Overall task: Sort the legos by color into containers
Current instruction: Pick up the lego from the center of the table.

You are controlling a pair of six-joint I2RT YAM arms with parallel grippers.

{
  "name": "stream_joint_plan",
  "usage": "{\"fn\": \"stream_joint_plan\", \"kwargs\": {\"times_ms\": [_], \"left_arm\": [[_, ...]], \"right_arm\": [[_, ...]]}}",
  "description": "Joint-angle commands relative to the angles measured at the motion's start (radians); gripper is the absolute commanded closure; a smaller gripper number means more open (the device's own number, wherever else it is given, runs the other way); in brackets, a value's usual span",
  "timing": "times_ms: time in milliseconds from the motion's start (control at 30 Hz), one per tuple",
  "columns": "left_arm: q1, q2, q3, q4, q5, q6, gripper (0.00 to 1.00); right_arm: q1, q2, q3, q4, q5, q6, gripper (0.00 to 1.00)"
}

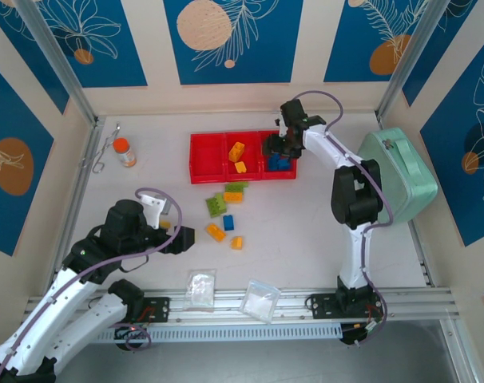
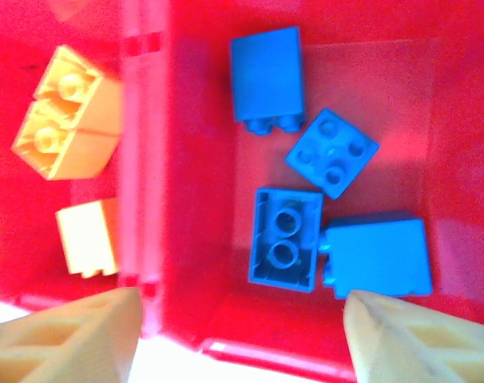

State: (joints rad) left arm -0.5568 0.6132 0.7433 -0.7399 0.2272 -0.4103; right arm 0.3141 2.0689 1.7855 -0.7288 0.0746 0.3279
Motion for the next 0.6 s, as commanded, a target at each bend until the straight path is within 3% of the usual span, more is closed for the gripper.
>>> {"fn": "stream_joint_plan", "kwargs": {"times_ms": [0,167,333,567], "left_arm": [[-0.003,0.012,-0.005,0.005,-0.012,0.013,0.01],[-0.004,0.022,-0.004,0.003,-0.008,0.013,0.01],[-0.005,0.006,-0.005,0.005,-0.012,0.012,0.01],[-0.004,0.004,-0.005,0.006,-0.009,0.01,0.01]], "right_arm": [[0.067,-0.109,-0.045,-0.046,-0.052,-0.036,0.24],[0.187,-0.182,-0.143,-0.068,-0.039,-0.016,0.14],[0.321,-0.196,-0.246,-0.067,0.014,0.168,0.08],[0.48,-0.15,-0.318,0.002,0.057,0.382,0.11]]}}
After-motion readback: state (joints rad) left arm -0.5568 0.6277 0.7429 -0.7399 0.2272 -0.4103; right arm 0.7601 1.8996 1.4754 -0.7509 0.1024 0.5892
